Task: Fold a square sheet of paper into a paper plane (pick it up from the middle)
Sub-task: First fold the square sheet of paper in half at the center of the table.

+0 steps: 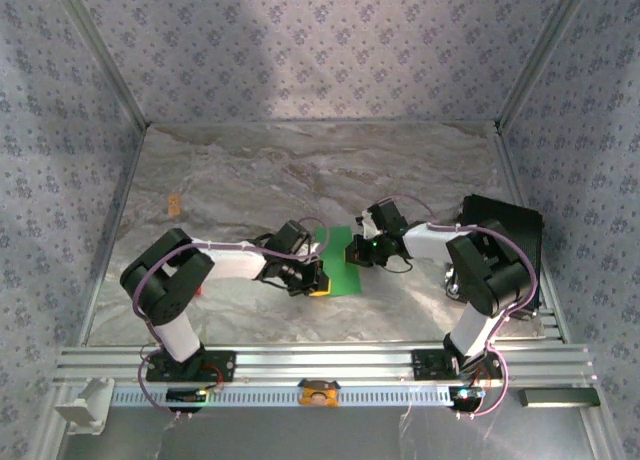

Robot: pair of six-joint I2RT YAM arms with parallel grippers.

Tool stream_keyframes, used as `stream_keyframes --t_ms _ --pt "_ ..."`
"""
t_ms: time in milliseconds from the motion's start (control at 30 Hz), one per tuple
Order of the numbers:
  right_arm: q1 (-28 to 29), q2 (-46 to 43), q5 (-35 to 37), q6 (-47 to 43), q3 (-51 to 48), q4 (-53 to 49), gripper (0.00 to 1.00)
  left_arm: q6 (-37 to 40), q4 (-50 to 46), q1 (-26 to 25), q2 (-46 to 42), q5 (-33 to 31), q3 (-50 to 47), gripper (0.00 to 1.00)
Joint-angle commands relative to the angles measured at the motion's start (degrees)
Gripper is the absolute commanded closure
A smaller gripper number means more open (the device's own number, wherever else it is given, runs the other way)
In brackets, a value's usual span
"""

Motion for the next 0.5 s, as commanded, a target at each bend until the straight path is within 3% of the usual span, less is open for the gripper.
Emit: stream_keyframes --t_ms 0,200,467 --pt "0.1 0.7 4.5 0.6 -2.2 -4.9 1.00 2.6 -2.8 -0.3 0.7 -0.3 0.2 0.97" --pt "0.1 0.5 4.2 0.5 -1.8 -5.4 1.00 7.3 -12.0 -0.7 -0.8 -4.6 2.5 0.97" --pt "0.6 0.4 4.0 0.4 -0.6 -6.0 1.00 6.2 -10.4 -2.0 -2.4 -4.9 3.7 0.97"
